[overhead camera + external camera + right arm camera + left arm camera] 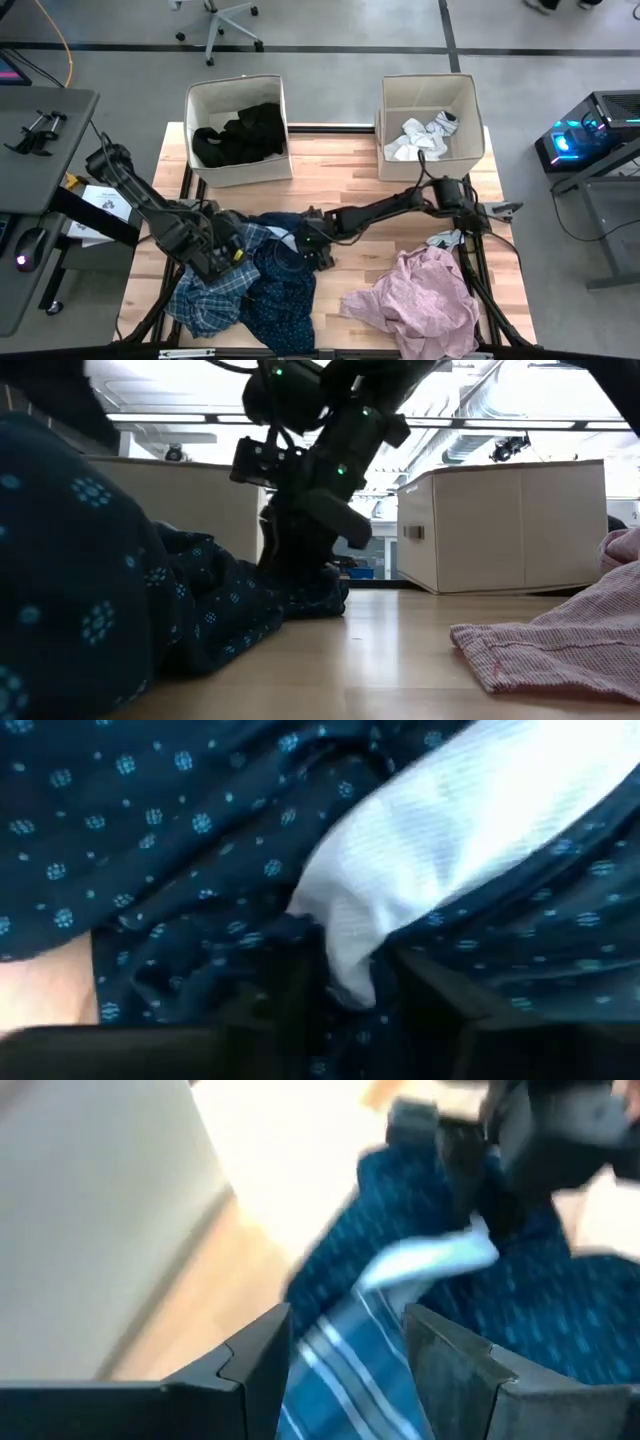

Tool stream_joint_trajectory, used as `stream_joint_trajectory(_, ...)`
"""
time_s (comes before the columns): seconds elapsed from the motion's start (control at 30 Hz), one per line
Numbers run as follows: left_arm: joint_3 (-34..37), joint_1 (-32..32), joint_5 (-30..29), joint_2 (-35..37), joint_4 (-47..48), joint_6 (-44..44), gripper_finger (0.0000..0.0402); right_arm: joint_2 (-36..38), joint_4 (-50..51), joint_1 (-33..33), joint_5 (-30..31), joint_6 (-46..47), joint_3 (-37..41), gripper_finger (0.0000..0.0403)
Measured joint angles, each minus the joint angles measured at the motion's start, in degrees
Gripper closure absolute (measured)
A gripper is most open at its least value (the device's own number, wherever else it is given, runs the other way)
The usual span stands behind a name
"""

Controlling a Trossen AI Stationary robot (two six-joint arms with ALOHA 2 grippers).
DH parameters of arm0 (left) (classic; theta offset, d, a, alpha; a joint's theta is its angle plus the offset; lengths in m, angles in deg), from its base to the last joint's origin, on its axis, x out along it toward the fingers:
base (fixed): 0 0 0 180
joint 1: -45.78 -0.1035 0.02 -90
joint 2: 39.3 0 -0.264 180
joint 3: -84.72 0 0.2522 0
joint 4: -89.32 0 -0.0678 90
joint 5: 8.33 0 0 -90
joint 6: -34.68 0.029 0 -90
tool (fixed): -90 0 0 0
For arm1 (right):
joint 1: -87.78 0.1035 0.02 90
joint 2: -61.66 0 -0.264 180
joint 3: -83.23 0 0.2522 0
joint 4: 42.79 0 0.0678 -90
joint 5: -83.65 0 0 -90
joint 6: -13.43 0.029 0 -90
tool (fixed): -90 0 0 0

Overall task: Sort clothes
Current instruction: Put the dark blue shirt into the left laundry bin

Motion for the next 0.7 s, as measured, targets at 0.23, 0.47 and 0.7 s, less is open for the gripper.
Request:
stream_joint_trajectory(0.23,0.02,-0.02,-11.52,-2.01,-7.19,10.28,0.0218,7.39,16.41,-0.11,19.85,3.01,0.63,0.0384)
stream_joint_trajectory(0.47,0.02,-0.02,-22.42,-2.05,-12.00,18.72,0.0218,26.89,18.88,-0.84,38.72,1.79,0.40,0.0396)
stream_joint_trajectory(0.7,0.02,-0.04,-34.47,-2.05,-11.98,21.36,0.0218,43.15,5.77,-0.94,40.01,-8.29,0.30,0.0400)
